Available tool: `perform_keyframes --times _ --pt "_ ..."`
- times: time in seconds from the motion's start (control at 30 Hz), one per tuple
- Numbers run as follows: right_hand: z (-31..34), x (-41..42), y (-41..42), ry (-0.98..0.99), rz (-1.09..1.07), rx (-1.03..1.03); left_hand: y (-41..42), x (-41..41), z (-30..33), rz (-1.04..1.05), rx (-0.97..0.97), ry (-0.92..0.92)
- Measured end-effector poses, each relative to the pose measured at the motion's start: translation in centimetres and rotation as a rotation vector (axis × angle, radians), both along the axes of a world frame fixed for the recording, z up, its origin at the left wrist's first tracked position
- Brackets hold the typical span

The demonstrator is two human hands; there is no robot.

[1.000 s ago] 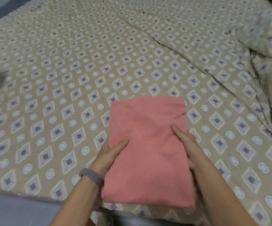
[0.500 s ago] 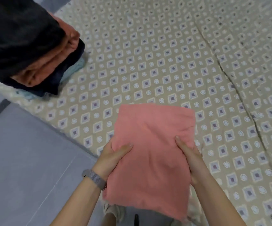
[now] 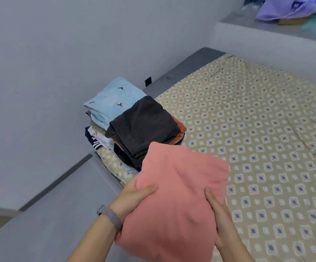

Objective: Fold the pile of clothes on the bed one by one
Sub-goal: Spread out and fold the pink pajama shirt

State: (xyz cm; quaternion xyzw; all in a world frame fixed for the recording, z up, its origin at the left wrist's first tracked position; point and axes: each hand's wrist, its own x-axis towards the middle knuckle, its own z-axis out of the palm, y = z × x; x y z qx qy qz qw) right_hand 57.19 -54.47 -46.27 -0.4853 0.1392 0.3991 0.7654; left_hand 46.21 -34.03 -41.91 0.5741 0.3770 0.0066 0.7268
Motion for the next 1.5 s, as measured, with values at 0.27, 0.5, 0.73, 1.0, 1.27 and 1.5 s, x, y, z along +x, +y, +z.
perform_keyframes --times 0.27,0.5,0.73,1.0,1.27,1.5 --pt "5.7 4.9 7.1 -0.025 0.025 0.03 7.1 4.3 6.1 0.005 0.022 -0.047" --pt "7.7 7.9 12.2 0.011 0.084 0.075 12.3 7.4 7.9 -0.01 0.059 -0.019" --pt "7.0 11.2 20.5 -0.013 0.087 0.057 20.5 10.3 7.6 -0.033 0.04 -0.019" --pt "5.3 13.5 37.1 -0.073 -0.041 0.077 38.1 14.5 5.0 -0.091 0.04 0.004" --pt "2.7 15.6 53.1 0.021 -0.122 0.063 55.6 19.4 3.2 -0.241 0.058 0.058" --pt "-3.7 18.2 58.7 0.214 -0.174 -0.029 62.0 24.0 -3.0 -0.338 -0.004 0.129"
